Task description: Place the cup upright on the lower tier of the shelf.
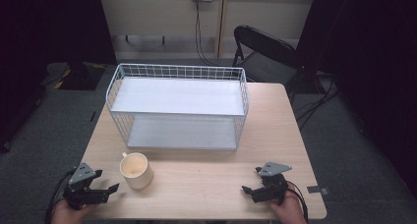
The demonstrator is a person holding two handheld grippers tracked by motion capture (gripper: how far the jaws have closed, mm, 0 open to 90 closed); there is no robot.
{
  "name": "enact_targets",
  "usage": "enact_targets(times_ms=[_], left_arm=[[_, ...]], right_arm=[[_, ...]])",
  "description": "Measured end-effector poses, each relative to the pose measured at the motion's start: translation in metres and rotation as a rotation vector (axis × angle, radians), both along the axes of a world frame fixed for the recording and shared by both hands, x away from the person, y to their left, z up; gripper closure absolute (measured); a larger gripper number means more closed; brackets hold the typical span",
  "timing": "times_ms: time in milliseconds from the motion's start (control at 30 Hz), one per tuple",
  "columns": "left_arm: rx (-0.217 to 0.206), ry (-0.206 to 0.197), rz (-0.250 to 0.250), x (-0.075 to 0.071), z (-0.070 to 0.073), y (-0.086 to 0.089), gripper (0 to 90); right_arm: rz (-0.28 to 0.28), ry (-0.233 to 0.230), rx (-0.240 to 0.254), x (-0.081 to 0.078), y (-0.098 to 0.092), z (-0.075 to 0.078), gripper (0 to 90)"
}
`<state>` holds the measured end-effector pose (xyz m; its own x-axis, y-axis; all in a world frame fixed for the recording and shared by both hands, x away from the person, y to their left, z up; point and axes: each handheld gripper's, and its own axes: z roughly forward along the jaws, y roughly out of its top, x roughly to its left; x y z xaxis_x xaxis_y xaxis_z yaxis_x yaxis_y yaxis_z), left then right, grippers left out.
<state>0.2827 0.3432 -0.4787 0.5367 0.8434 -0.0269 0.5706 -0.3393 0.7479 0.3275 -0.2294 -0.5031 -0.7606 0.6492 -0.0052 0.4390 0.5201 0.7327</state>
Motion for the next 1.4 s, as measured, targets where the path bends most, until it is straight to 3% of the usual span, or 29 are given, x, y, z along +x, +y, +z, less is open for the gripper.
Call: enact_targets(times_ms=[133, 267, 367, 700, 867, 1167, 1400], left_arm=[[-0.050, -0.004, 0.034, -0.002, 0.010, 0.003, 16.2], [-0.054, -0.021, 0.047, -0.003, 0.018, 0.005, 16.6], [-0.085, -0.024, 0.063, -0.003, 0.024, 0.006, 16.6], [-0.089, -0.058, 0.023, -0.002, 0.043, -0.009, 16.8], [-0.101, -0.057, -0.002, -0.001, 0.044, -0.014, 16.8], [-0.142, -0.074, 0.005, 0.002, 0.049, -0.020, 17.2], [-0.146, -0.066, 0.009, 0.008, 0.048, -0.027, 20.5]], right_arm=[[0.000, 0.000, 0.000, 0.000, 0.000, 0.000, 11.7], [0.000, 0.000, 0.000, 0.000, 0.000, 0.000, 11.7], [0.000, 0.000, 0.000, 0.000, 0.000, 0.000, 11.7], [0.000, 0.000, 0.000, 0.000, 0.000, 0.000, 11.7], [0.000, 0.000, 0.000, 0.000, 0.000, 0.000, 11.7], [0.000, 0.000, 0.000, 0.000, 0.000, 0.000, 11.7], [0.000, 0.000, 0.000, 0.000, 0.000, 0.000, 11.7]])
